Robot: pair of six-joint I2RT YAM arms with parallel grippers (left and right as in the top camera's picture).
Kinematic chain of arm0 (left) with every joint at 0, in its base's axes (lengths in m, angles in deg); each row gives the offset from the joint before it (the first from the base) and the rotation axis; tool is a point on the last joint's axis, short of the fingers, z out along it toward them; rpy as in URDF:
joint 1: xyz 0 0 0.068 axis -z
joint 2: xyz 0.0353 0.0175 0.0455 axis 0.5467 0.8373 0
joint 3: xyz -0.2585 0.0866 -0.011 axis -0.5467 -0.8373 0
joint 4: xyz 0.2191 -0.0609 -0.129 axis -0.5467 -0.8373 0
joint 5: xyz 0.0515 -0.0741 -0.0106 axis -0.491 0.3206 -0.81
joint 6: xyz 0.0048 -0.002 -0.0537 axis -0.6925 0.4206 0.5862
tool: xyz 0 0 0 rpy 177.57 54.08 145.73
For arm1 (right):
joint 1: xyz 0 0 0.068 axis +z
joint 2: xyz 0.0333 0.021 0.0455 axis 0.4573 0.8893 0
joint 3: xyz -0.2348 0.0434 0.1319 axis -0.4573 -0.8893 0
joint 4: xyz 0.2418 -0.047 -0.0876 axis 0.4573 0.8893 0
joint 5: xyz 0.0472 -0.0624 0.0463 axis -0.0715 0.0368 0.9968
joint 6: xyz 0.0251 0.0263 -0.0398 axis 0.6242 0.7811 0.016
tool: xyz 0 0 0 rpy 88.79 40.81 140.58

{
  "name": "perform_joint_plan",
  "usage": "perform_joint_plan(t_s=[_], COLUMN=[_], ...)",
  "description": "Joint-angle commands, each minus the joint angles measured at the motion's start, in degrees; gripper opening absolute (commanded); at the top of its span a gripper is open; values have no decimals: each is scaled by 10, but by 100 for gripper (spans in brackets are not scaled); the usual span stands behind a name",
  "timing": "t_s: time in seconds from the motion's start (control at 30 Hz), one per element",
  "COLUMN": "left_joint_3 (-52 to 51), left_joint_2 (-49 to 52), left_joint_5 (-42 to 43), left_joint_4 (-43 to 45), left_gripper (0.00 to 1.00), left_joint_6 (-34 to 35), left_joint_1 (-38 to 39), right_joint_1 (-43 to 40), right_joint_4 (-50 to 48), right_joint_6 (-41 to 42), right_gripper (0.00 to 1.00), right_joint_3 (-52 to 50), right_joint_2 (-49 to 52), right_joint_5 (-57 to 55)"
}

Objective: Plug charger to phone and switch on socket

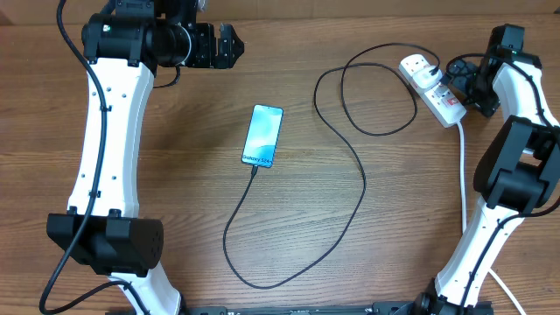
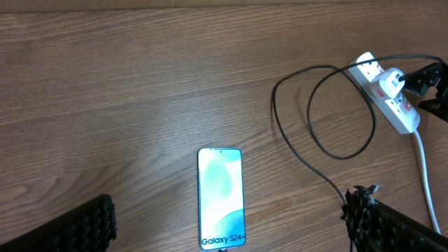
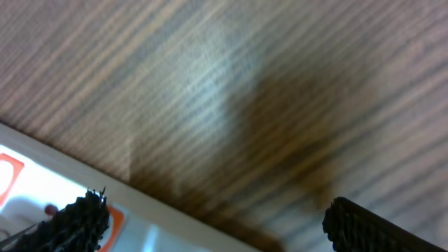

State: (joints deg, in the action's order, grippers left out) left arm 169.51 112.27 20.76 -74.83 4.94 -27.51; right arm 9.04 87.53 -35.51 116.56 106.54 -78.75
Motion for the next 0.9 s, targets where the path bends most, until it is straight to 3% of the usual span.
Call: perform_joint_plan(t_s=[0.0,0.87], left_joint_3=[1,1], left_joint_2=[4,4], left_joint_5=[-4,-3], left_joint_4=[0,0], left_gripper=[100,100], left_joint_6=[-7,-7], left_joint_1=[4,4], right_joint_1=[1,1], right_joint_4=[-9,8], right_joint_6=[0,-20], right_gripper=[100,100], right_joint_3=[-22,-28], right_joint_2=[3,3], right_joint_5=[-1,63])
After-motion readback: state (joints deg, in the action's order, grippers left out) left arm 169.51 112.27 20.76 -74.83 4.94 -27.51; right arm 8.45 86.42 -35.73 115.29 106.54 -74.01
